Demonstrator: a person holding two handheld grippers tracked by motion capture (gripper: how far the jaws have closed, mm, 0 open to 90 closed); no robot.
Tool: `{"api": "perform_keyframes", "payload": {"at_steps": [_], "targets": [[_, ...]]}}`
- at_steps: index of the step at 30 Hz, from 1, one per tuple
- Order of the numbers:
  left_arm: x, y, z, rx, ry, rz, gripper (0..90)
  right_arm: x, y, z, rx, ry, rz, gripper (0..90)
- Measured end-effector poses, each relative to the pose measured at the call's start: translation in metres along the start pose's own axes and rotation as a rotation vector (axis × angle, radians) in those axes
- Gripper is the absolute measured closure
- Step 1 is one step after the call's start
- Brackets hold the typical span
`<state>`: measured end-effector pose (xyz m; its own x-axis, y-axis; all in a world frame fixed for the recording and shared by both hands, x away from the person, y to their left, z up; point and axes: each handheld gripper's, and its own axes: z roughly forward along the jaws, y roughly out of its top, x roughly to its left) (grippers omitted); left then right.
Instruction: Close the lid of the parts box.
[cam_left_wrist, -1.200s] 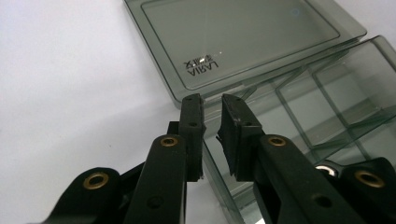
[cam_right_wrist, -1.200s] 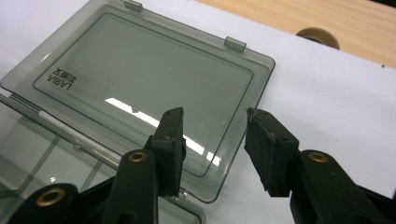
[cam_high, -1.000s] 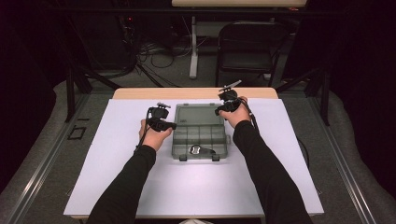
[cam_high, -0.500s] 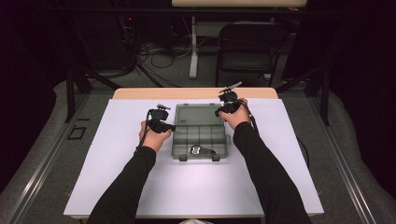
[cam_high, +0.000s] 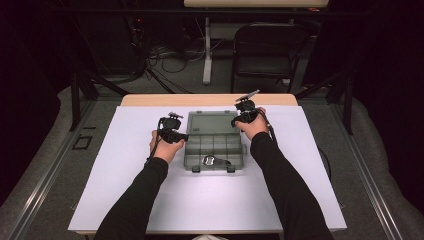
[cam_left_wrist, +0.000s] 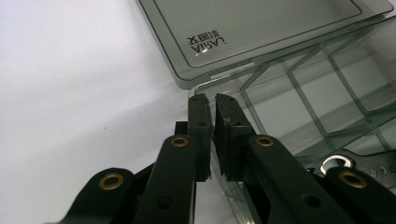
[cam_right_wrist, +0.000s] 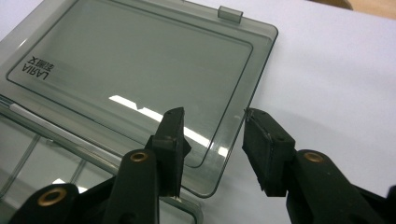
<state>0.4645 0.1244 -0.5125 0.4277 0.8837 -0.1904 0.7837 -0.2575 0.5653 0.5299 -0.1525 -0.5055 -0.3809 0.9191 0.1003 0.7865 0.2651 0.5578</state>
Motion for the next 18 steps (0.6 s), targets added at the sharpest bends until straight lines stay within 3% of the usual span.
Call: {"api": "perform_keyframes", "payload": {"at_steps": [14,18], "targets": [[0.000,-0.001,0.000,-0.006,0.000,-0.001,85.3,-0.001,-0.006,0.010,0.035,0.034,0.050,51.6],[0.000,-0.001,0.000,-0.007,-0.001,0.002,85.3,-0.003,-0.008,0.013,0.039,0.059,0.078,45.4]]}}
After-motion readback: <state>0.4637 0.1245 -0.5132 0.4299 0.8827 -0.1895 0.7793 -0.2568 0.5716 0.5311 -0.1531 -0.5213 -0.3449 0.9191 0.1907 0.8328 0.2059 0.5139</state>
